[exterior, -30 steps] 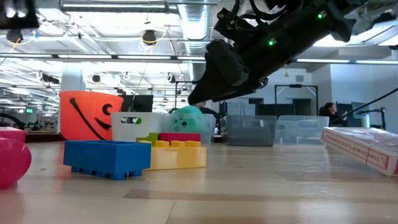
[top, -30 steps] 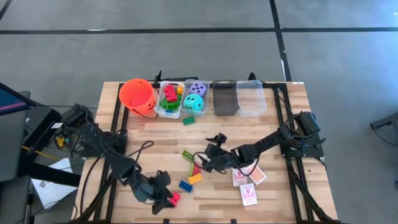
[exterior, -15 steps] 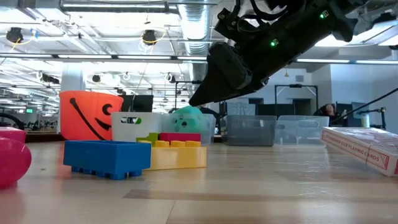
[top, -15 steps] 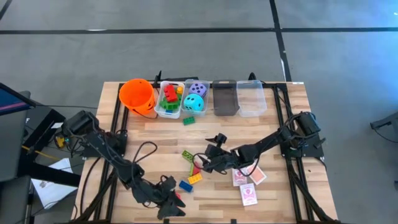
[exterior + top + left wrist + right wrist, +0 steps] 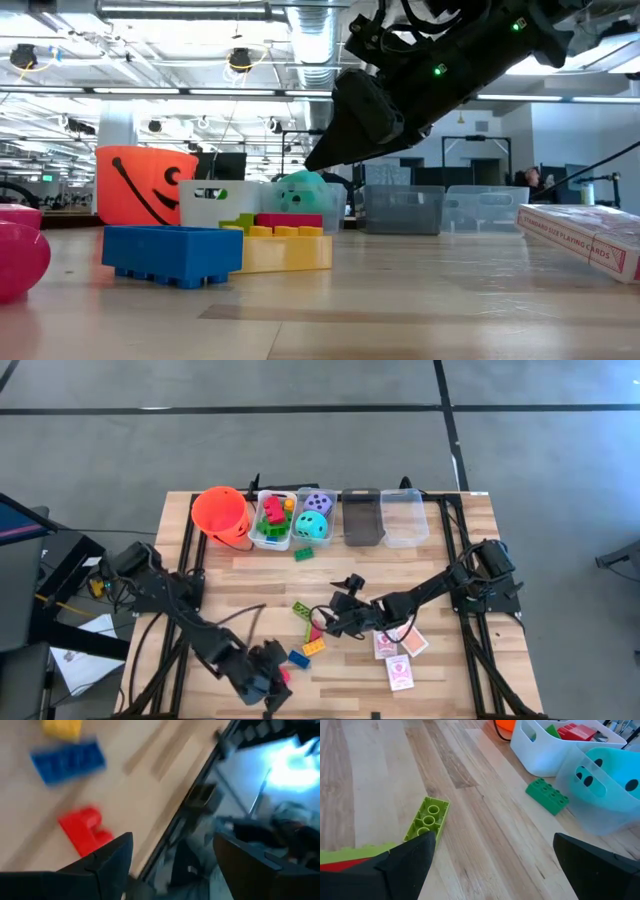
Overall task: Pick & Place Toys
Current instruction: Put the large red game piece into the white bin
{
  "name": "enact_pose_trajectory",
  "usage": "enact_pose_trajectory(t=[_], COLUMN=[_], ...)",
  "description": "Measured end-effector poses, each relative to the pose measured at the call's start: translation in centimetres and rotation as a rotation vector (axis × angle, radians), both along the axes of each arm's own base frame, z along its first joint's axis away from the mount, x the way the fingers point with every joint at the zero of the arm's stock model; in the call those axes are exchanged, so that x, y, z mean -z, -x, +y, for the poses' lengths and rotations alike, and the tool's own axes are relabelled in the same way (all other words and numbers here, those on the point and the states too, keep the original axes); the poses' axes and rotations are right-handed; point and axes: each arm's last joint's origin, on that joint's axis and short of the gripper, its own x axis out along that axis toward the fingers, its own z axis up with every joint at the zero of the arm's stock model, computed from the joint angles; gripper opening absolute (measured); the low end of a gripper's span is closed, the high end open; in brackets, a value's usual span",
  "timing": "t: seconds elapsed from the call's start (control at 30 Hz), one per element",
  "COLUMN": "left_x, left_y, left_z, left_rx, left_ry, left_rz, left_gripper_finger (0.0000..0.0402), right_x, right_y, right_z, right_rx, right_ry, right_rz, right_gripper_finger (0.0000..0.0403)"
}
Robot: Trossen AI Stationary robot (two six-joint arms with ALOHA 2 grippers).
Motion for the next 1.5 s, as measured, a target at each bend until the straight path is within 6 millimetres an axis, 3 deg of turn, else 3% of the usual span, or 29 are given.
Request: enact_pose_trajectory(t=[0.23, 0.33, 0.47, 0.57, 0.8, 1.17, 1.5], left_x=[6.5, 8.2, 8.0, 6.5, 5.1, 8.0, 8.8], left_y=[-2.0, -2.2, -2.0, -1.9, -0.9, -2.2, -2.7], left_z=[-1.4, -1.7, -1.7, -1.4, 0.3, 1.3, 1.9], left_rx=[0.112, 0.160, 0.179, 0.121, -0.069, -0.093, -0.084], left_ry=[0.179, 0.259, 0.292, 0.286, 0.085, -0.016, -0.083], left_rz=[0.395, 0.540, 0.573, 0.529, 0.470, 0.499, 0.494], left_gripper_finger=[0.0269, 0.0269, 0.0269, 0.0269, 0.0269, 0.0269, 0.0269], right_x=[0.0, 0.1, 0.1, 0.1, 0.1, 0.1, 0.2], right_y=[0.0, 0.1, 0.1, 0.1, 0.1, 0.2, 0.1], right_z=[0.0, 0.0, 0.0, 0.0, -0.1, -0.2, -0.4], right_rx=[-0.004, -0.004, -0.008, -0.001, 0.008, 0.012, 0.019], right_ry=[0.009, 0.018, 0.026, 0.034, 0.044, 0.048, 0.047], right_rz=[0.010, 0.016, 0.025, 0.023, 0.025, 0.031, 0.035], right_gripper_finger=[0.0397, 0.0397, 0.0397, 0.0397, 0.0397, 0.0397, 0.0397])
